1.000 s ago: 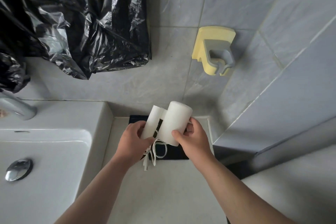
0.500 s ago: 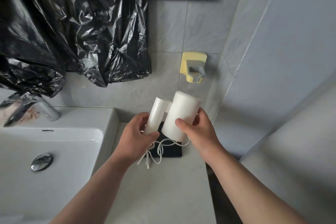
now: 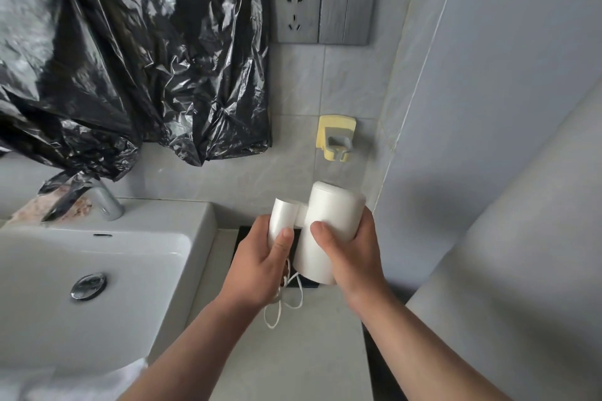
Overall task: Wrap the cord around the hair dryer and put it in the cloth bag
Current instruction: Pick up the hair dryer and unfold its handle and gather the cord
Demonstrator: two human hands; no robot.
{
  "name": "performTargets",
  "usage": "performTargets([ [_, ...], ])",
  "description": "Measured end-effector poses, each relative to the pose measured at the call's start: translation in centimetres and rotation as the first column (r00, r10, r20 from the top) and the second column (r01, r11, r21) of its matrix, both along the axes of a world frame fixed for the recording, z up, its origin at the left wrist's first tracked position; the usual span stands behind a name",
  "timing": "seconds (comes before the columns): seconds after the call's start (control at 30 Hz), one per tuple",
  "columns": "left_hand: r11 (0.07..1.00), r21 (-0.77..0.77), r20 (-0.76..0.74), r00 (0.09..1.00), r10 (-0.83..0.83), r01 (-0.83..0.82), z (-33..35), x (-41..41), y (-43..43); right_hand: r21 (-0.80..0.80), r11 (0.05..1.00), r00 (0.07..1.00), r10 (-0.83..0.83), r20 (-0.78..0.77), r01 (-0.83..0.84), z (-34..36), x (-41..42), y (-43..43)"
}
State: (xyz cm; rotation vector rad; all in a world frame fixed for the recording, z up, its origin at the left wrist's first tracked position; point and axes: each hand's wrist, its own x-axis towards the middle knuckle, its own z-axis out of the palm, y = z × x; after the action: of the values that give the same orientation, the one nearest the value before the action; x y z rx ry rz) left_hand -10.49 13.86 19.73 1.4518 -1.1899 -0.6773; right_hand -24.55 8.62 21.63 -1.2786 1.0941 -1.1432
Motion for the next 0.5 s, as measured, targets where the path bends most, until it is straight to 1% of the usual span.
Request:
performTargets([
  [0.13, 1.0, 0.028, 0.044, 0.999, -0.013, 0.012, 1.0, -0.2, 0.3, -0.018, 0.999, 0.999, -0.035, 0.008, 0.035, 0.5, -0.3, 0.2],
  [0.3, 0.996, 0.056, 0.09, 0.993, -0.078, 0.073, 1.8, 0.6, 0.0, -0.045, 0.999, 0.999, -0.019, -0.03, 0.018, 1.1, -1.1, -0.3],
  [0.37, 0.986, 0.102, 0.198, 0.969, -0.148, 0.13, 2.0, 1.8, 0.0, -0.074, 0.997, 0.996, 0.024, -0.082, -0.03, 1.5, -2.0, -1.0],
  [0.43, 0.966, 0.169, 0.318, 0.917, -0.241, 0.196, 2.2, 2.8, 0.1, -0.088, 0.99, 0.982, 0.092, -0.167, -0.108, 1.9, -2.8, -1.6],
  [0.5, 0.956, 0.191, 0.338, 0.899, -0.279, 0.224, 2.4, 3.3, 0.2, -0.082, 0.986, 0.97, 0.129, -0.208, -0.148, 2.3, -3.3, -1.9],
])
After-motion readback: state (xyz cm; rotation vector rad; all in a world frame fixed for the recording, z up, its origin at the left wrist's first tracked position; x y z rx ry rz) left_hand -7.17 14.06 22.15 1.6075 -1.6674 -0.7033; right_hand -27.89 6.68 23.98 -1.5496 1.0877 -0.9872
